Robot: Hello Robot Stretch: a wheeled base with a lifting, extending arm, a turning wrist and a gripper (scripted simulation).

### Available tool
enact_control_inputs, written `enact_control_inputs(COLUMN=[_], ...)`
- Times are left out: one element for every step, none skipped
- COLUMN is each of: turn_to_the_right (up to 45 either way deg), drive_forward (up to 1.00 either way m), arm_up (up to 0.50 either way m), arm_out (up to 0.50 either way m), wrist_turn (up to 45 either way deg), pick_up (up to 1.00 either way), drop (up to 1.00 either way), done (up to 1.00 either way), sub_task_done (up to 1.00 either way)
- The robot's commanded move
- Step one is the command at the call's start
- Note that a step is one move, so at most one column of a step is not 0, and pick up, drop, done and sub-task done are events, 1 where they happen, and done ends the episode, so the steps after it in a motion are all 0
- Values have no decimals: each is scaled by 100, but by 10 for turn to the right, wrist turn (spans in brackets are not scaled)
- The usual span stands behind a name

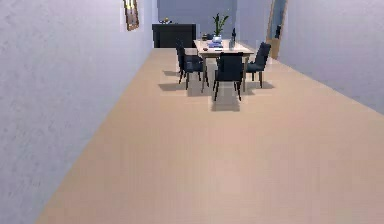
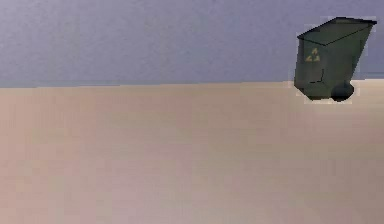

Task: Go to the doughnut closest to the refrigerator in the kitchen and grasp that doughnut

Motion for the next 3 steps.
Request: enact_control_inputs(turn_to_the_right=[0,-60,0], drive_forward=[80,0,100], arm_up=[0,0,0], arm_out=[0,0,0], wrist_turn=[0,0,0], pick_up=[0,0,0], drop=[0,0,0], done=[0,0,0], sub_task_done=[0,0,0])
